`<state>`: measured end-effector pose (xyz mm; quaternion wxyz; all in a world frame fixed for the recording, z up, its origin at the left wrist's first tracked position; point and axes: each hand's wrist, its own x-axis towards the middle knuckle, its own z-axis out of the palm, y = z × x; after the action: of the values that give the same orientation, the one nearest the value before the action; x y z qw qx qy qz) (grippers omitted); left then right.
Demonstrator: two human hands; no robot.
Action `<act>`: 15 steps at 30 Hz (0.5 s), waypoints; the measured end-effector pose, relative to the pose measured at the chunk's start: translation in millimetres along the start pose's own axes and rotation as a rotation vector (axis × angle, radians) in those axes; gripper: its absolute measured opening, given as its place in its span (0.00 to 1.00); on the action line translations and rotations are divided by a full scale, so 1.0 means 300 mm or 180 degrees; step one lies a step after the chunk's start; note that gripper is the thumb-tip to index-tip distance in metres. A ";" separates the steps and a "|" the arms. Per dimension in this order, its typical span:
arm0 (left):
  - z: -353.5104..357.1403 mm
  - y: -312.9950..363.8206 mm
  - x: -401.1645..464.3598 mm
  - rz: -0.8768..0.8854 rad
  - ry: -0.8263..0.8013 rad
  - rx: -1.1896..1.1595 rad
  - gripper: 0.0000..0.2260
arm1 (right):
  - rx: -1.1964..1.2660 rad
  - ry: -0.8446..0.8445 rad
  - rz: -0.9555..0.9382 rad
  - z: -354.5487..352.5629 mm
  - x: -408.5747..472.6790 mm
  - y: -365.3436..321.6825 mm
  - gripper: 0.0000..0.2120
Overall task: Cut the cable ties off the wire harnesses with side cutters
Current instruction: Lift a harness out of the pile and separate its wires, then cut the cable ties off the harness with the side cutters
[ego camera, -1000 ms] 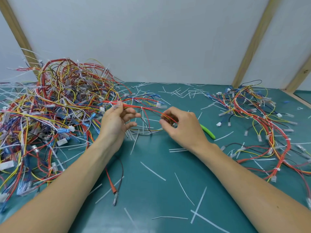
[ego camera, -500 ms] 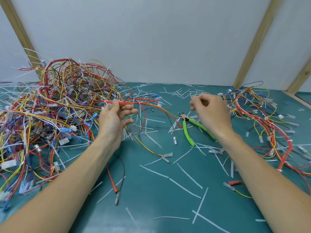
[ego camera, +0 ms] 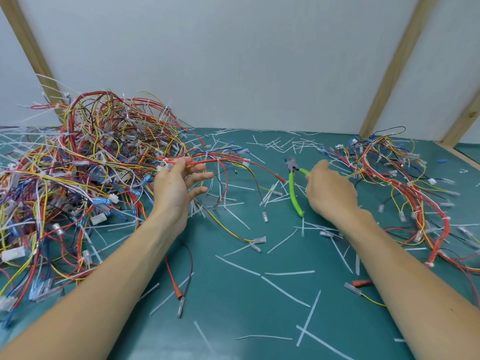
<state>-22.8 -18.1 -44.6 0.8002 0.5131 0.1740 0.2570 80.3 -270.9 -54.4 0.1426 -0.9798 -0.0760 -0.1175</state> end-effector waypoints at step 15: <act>0.011 -0.031 -0.021 0.0520 -0.0445 0.0835 0.06 | 0.5869 -0.1704 0.1304 -0.108 0.015 0.001 0.31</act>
<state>-24.0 -27.6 -51.7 0.7130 0.6423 0.1078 0.2600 78.0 -280.2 -23.1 0.8475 -0.4729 0.0037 0.2409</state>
